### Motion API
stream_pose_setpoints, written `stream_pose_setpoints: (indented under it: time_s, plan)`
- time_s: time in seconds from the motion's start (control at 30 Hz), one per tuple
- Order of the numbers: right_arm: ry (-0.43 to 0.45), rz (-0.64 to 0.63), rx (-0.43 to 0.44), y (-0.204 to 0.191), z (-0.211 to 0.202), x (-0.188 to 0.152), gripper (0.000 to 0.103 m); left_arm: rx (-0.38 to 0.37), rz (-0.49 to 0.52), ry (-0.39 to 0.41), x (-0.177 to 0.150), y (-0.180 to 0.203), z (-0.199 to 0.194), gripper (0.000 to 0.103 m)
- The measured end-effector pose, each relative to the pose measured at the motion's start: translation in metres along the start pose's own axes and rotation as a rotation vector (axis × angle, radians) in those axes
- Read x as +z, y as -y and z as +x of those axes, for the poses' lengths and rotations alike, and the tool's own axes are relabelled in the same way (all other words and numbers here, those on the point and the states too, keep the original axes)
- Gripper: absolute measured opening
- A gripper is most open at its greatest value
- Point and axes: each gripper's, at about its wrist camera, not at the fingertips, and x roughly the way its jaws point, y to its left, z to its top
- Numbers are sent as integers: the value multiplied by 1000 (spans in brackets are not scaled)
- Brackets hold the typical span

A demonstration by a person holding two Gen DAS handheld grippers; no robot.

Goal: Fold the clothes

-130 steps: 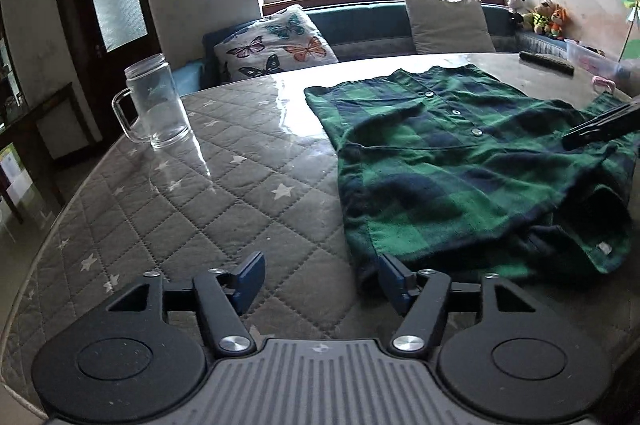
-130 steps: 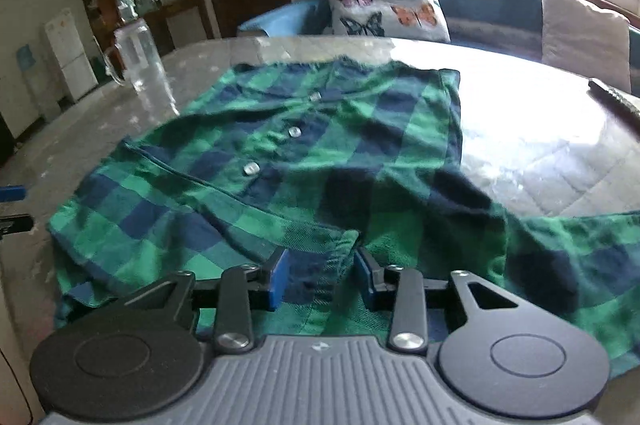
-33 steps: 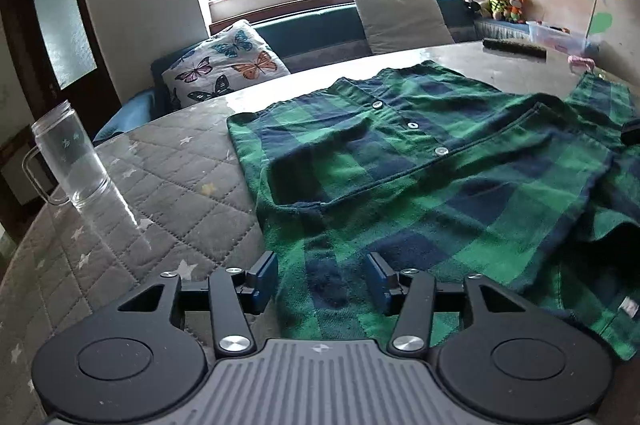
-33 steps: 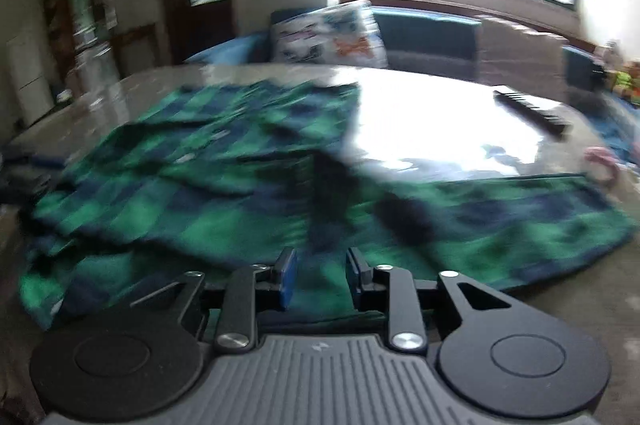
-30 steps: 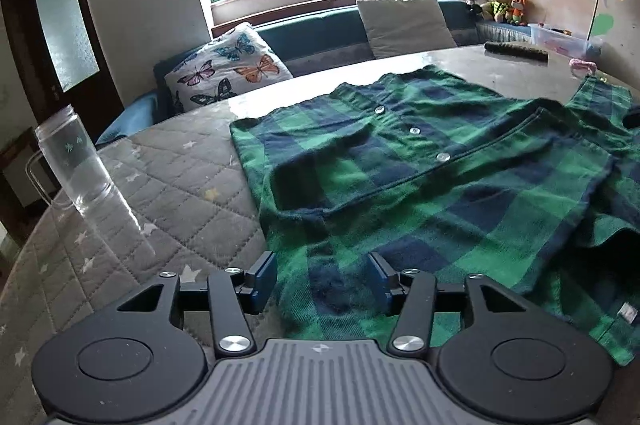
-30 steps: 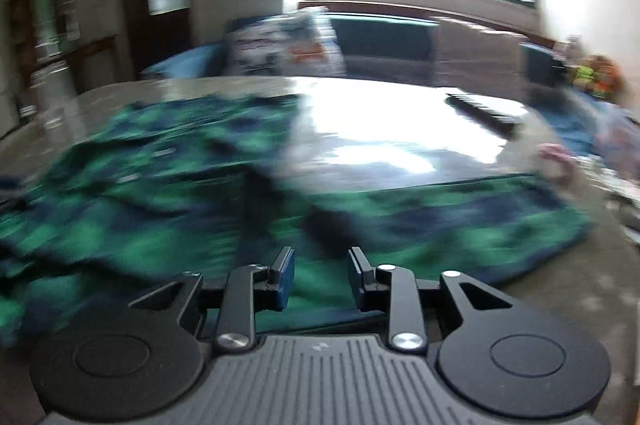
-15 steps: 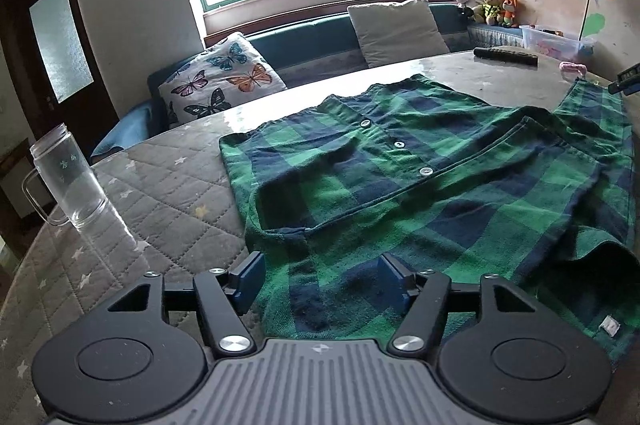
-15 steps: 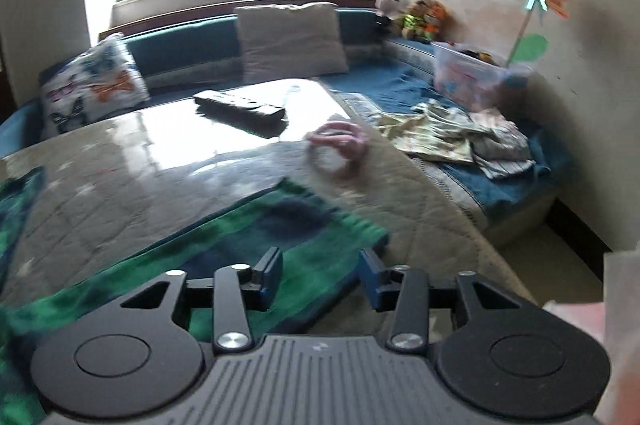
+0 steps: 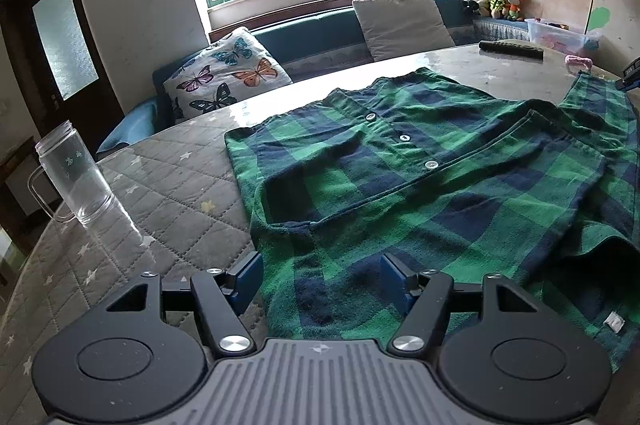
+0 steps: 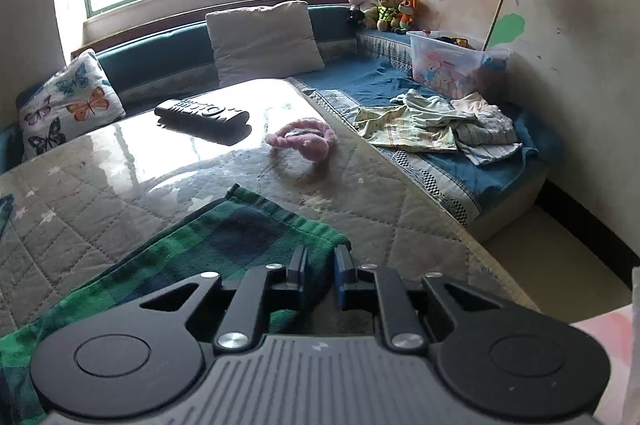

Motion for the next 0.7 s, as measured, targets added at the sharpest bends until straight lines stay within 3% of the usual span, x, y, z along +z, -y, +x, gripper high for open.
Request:
stream_pose_setpoints:
  time_s: [0.13,0.17,0.3,0.33,0.4,0.47,0.7]
  plan:
    - [4,11,22,4,2,3,23,2,5,-1,1,2,-1,68]
    - [5,25,27,5,2,4,37,3,6,-1,1,2,-1,68]
    - [15,24,28,5,7,4,39,8,10,-4,3,3,-1,68]
    - [18,6,17,2,8,3,39,9,11,-5,3,4,-1,68]
    - [18,-20,1,-3,8,3,21,10,11,-6,3,5,-1,68]
    - [17,-34,2,-5,7,3,11,11,11,-7,4,5,0,69]
    - [57,-8,92,-7,-28,15,7,14,6,18,9,6,-5,72]
